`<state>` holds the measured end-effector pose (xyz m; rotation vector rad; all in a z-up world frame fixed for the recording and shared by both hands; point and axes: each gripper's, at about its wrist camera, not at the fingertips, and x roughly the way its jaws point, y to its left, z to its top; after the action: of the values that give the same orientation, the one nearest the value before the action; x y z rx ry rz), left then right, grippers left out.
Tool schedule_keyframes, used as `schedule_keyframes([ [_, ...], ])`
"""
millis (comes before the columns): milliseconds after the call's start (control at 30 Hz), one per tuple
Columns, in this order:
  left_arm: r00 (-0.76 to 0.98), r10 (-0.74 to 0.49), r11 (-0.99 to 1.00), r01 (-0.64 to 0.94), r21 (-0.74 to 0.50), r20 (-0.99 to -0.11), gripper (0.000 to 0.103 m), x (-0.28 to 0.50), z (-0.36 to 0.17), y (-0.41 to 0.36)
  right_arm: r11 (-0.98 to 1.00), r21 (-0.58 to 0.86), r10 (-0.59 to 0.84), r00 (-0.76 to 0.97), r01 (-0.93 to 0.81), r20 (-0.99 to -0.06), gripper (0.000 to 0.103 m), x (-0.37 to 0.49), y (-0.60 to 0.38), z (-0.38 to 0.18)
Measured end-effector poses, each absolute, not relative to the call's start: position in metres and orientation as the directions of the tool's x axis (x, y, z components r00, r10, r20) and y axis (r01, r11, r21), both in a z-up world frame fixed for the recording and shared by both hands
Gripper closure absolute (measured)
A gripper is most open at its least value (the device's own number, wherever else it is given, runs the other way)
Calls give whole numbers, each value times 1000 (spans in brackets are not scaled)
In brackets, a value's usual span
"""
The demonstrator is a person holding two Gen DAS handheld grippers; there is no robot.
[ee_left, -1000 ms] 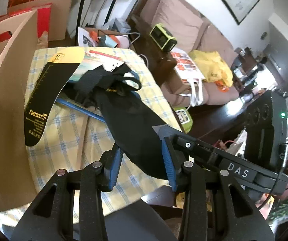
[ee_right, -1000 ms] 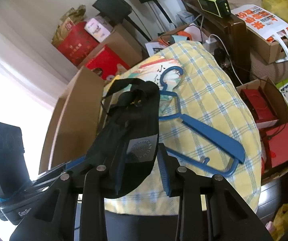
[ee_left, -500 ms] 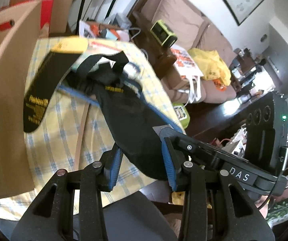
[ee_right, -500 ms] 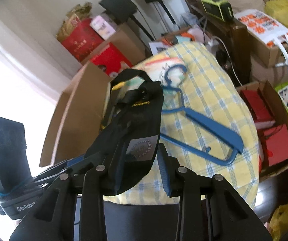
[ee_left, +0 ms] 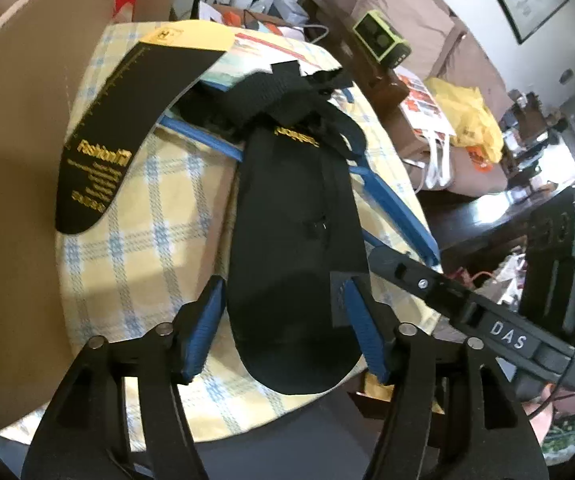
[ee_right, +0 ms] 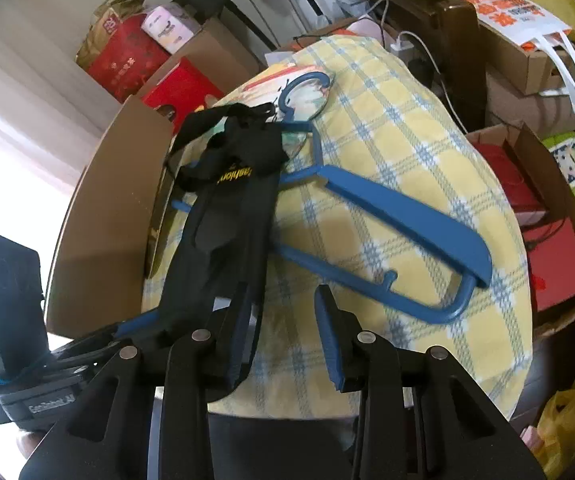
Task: Organize objects
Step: 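Close the left gripper on the black strap bag and lift it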
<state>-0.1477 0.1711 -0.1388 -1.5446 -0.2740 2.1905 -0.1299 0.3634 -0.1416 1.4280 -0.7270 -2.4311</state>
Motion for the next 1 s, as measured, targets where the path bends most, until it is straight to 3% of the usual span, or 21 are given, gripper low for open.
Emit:
schedule_keyframes([
  [67, -289, 459, -885, -238, -401, -840, 29, -150, -138, 170, -850, 525, -433, -506, -47, -746, 69, -134, 364, -142],
  [300, -313, 426, -901, -231, -367, -849, 30, -166, -143, 174, -852, 522, -429, -540, -23, -724, 68, -154, 360, -134],
  [533, -316, 398, -912, -238, -334, -861, 45, -173, -151, 180, -872, 488, -410, -517, -19, -752, 68, -181, 351, -147],
  [600, -309, 406, -906, -257, -335, -860, 57, -173, -151, 182, -859, 512, -440, -506, -4, -742, 73, -183, 347, -151],
  [700, -319, 406, -904, -280, -324, -856, 61, -169, -144, 186, -854, 521, -453, -504, 7, -735, 74, -182, 341, -151],
  [1000, -343, 512, -847, -352, -398, -787, 62, -142, -95, 184, -836, 549, -451, -552, -15, -702, 75, -158, 351, -117],
])
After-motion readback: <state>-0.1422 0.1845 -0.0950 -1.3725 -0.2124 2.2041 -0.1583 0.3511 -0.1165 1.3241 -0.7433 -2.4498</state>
